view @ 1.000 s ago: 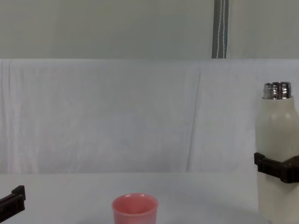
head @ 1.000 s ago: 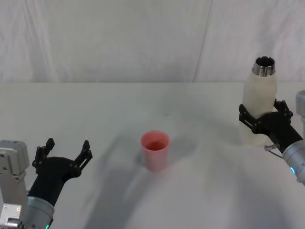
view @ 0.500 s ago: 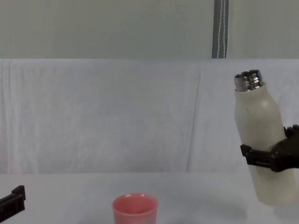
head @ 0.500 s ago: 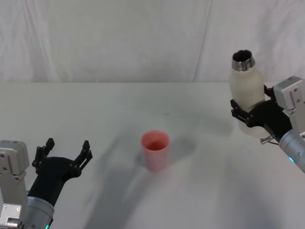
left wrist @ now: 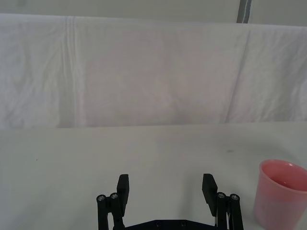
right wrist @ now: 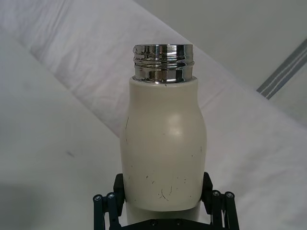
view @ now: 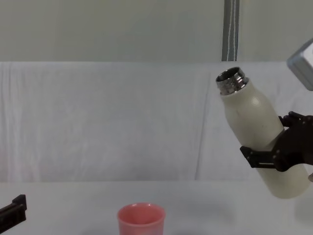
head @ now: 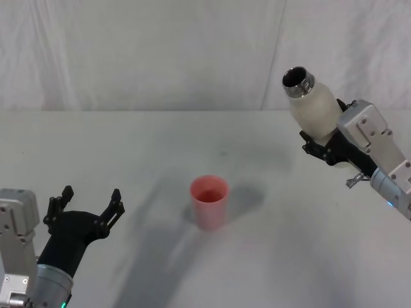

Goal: Grasp the thermos with one hand and pour water into the cup lid.

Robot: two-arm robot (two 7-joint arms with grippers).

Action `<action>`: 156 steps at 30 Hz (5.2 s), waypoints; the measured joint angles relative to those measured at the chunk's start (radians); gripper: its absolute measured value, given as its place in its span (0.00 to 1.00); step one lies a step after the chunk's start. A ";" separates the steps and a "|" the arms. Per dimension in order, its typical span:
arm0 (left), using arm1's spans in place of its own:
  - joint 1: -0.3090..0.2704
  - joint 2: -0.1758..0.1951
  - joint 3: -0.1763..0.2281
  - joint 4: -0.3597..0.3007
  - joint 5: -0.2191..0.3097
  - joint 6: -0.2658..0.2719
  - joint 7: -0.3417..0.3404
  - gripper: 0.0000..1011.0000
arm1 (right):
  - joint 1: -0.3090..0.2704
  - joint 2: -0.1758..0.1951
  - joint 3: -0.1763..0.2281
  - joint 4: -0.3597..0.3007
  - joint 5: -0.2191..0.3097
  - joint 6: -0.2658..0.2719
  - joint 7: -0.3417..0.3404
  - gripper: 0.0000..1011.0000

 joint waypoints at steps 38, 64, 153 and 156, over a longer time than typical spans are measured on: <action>0.000 0.000 0.000 0.000 0.000 0.000 0.000 0.99 | 0.050 0.047 -0.178 -0.065 -0.401 0.033 0.000 0.94; 0.000 0.000 0.000 0.000 0.000 0.000 0.000 0.99 | 0.074 0.063 -0.292 -0.040 -0.586 0.049 0.023 0.94; 0.000 0.000 0.000 0.000 0.000 0.000 0.000 0.99 | 0.139 0.065 -0.360 0.064 -0.746 0.036 -0.046 0.94; 0.000 0.000 0.000 0.000 0.000 0.000 0.000 0.99 | 0.140 0.066 -0.361 0.062 -0.749 0.035 -0.048 0.94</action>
